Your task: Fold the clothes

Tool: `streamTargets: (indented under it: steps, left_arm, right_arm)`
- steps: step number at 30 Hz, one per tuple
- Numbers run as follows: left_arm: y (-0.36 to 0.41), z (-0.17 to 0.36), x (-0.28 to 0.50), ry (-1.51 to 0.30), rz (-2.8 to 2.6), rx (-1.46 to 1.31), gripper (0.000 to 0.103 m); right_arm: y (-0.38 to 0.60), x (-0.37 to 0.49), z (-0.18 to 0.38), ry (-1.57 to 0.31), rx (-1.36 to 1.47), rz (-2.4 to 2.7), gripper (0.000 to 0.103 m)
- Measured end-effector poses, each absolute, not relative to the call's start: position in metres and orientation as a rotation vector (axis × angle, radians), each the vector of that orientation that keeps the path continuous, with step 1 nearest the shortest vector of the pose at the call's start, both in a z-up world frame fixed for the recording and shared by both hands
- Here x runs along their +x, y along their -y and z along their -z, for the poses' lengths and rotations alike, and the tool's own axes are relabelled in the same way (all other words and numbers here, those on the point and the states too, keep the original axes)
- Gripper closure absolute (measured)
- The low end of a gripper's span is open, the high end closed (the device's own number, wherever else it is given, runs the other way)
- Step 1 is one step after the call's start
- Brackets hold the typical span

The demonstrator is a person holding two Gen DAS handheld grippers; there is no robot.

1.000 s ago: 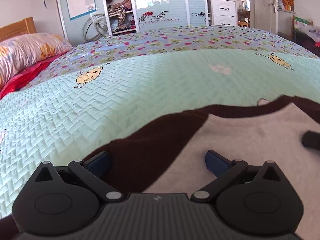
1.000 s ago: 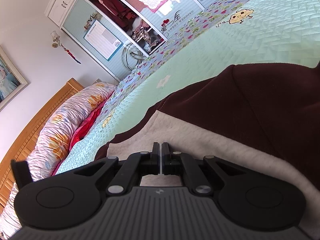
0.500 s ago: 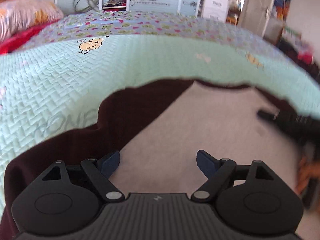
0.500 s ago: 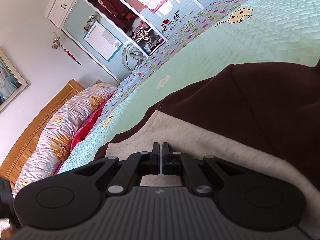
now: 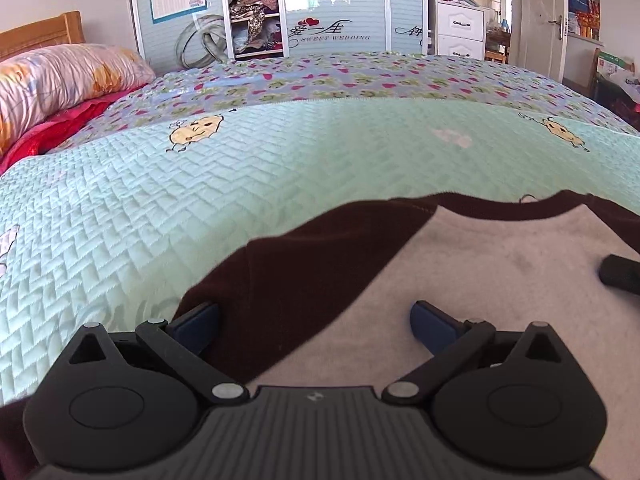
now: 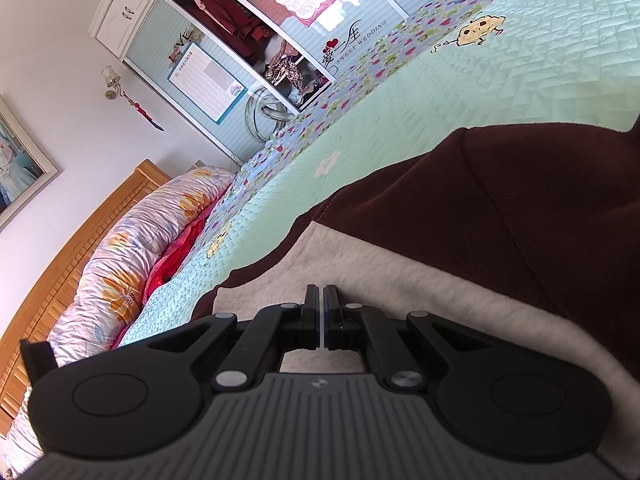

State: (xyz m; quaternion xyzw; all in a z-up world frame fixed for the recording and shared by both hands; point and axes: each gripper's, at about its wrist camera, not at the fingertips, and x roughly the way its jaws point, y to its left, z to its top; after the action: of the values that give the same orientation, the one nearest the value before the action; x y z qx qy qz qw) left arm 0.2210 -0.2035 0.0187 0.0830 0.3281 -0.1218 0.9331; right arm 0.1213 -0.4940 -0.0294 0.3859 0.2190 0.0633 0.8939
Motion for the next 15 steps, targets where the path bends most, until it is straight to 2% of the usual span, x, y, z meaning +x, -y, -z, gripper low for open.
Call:
streamTargets:
  steps: [13,15]
  left_arm:
    - [0.209,-0.029,0.233,-0.715,0.232,0.163,0.001]
    - [0.206,-0.04,0.212,-0.723,0.236,0.16,0.011]
  right_arm:
    - [0.496,0.121,0.031,-0.452,0.816,-0.137,0.099]
    - [0.497,0.12,0.031,-0.451,0.822,-0.138,0.1]
